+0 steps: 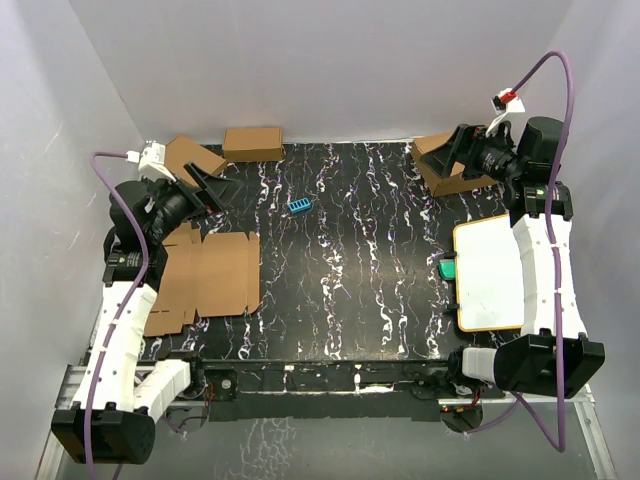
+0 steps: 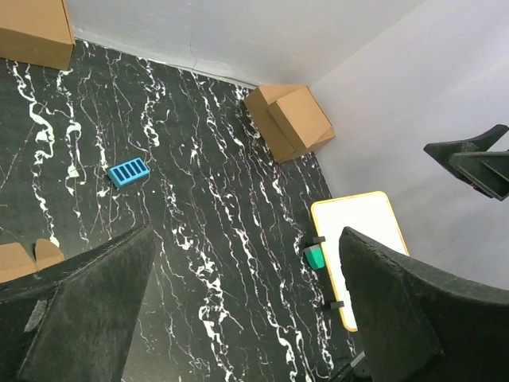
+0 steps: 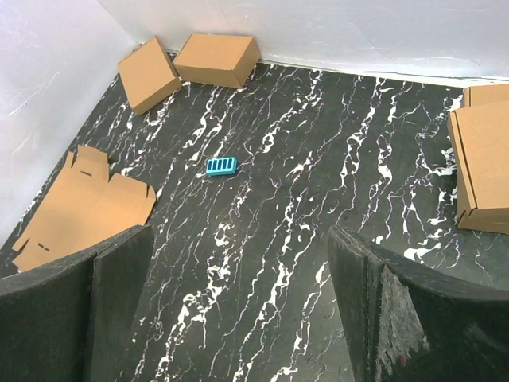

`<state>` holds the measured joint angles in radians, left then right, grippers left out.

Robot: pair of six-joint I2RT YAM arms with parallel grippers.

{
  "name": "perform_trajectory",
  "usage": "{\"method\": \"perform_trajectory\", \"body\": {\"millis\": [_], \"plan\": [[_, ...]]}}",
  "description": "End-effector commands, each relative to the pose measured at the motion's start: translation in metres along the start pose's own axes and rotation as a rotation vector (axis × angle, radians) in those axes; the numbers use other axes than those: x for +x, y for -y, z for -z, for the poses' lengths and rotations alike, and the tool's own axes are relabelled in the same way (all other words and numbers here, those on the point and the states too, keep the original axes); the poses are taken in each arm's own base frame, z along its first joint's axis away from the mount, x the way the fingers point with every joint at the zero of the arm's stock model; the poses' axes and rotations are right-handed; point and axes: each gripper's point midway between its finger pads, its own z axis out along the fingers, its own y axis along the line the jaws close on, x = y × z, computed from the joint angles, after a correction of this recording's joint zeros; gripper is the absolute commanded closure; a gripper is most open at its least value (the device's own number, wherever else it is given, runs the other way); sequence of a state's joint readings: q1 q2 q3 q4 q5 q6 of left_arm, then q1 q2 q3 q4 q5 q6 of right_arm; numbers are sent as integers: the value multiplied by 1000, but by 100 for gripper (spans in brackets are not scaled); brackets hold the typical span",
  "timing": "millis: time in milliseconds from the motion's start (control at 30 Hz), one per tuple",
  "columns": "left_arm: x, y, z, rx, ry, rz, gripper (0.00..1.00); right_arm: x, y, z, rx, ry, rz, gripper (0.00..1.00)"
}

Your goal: Fold the paper box

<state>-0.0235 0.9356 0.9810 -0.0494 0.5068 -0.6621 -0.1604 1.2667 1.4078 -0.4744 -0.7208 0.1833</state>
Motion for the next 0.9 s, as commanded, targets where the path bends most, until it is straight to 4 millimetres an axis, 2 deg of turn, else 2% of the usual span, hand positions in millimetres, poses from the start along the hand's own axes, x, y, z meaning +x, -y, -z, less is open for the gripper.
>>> {"method": "perform_trajectory", "body": {"millis": [0,200,400,433,533,567,733,867], "plan": [[-6,6,9,15,30,-49,3,-21,-9,5,-30,61,13,1],[2,18,12,110,24,-64,3,-23,-15,6,-67,67,5,1],[12,16,8,133,-13,-43,3,-15,-21,4,-131,57,10,1],[14,12,7,115,-29,-42,3,-10,-27,4,-181,45,37,1],[26,-5,5,7,-115,-56,4,20,-63,7,-457,-5,147,1],[31,-10,5,-41,-142,-75,4,26,-69,5,-484,-12,161,1],[62,-32,7,-281,-239,-182,8,69,-81,-14,-542,-87,264,1],[97,-59,7,-465,-365,-266,10,100,-85,-19,-662,-132,144,1]]}}
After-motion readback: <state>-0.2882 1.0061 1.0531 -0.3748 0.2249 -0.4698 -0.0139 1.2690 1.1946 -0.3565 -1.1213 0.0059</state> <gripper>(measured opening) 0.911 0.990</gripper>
